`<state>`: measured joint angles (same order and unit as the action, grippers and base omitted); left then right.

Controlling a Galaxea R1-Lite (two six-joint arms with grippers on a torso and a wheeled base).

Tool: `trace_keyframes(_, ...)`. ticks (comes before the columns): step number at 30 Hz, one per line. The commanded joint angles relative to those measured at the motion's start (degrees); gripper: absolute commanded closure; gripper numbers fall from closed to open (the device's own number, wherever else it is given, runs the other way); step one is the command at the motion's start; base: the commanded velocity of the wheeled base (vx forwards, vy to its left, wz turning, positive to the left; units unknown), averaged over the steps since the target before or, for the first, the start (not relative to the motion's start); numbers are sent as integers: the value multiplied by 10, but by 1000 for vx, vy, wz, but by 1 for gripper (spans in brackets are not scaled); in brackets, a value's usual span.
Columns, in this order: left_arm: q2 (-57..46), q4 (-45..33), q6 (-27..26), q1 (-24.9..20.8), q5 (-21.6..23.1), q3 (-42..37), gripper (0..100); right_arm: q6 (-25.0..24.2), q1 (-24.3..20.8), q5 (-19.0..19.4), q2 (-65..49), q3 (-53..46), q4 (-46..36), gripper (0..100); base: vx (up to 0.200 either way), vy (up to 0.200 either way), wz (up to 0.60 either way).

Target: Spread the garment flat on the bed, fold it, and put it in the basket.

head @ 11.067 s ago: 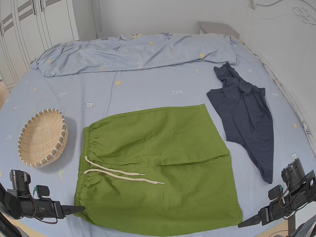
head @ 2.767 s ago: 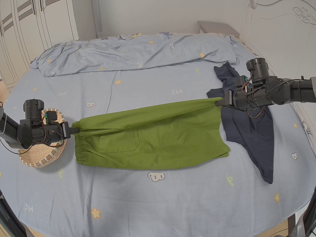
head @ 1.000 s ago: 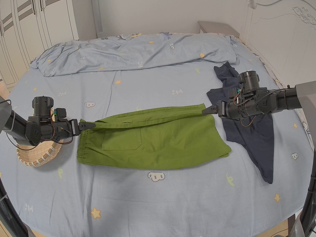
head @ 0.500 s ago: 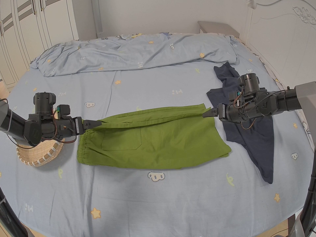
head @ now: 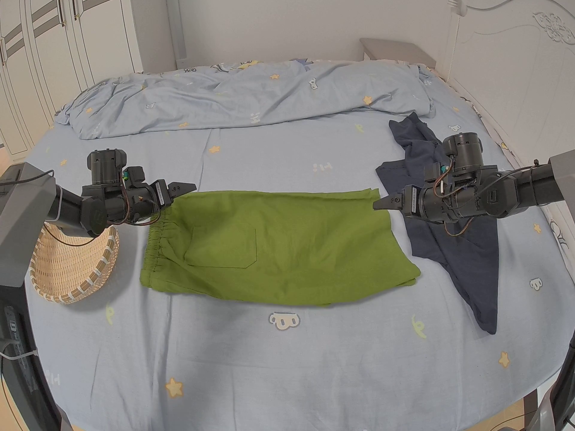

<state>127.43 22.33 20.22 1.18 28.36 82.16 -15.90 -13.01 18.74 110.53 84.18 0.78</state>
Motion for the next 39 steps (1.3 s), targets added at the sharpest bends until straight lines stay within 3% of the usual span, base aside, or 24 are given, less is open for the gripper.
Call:
trace_keyframes(1, 57, 0, 12, 15, -5, 39, 0, -2, -3, 2, -43, -37, 15, 0, 0, 0, 0)
trace_keyframes(8, 29, 0, 11, 9, -6, 22, 0, -8, 5, 2, -44, -39, 8, 0, 0, 0, 0)
trace_keyframes(16, -149, 0, 14, 8, -1, -148, 0, -11, 51, 13, -43, -4, -75, 0, 0, 0, 0)
trace_keyframes(18, -167, 3, 11, 14, 1, -203, 0, -8, 63, 42, -39, 8, -91, 0, 0, 0, 0)
trace_keyframes(22, -154, 5, 12, 27, 4, -251, 0, -9, 82, 104, -31, 23, -112, 0, 0, 0, 0)
trace_keyframes(25, -131, 20, 10, 43, 16, -262, 0, -12, 86, 128, -30, 28, -124, 0, 0, 0, 0)
trace_keyframes(30, -97, 39, 10, 53, 43, -260, 0, -12, 83, 133, -29, 27, -125, 0, 0, 0, 0)
trace_keyframes(39, -51, 74, 7, 47, 40, -256, 0, -12, 73, 133, -28, 19, -124, 0, 0, 0, 0)
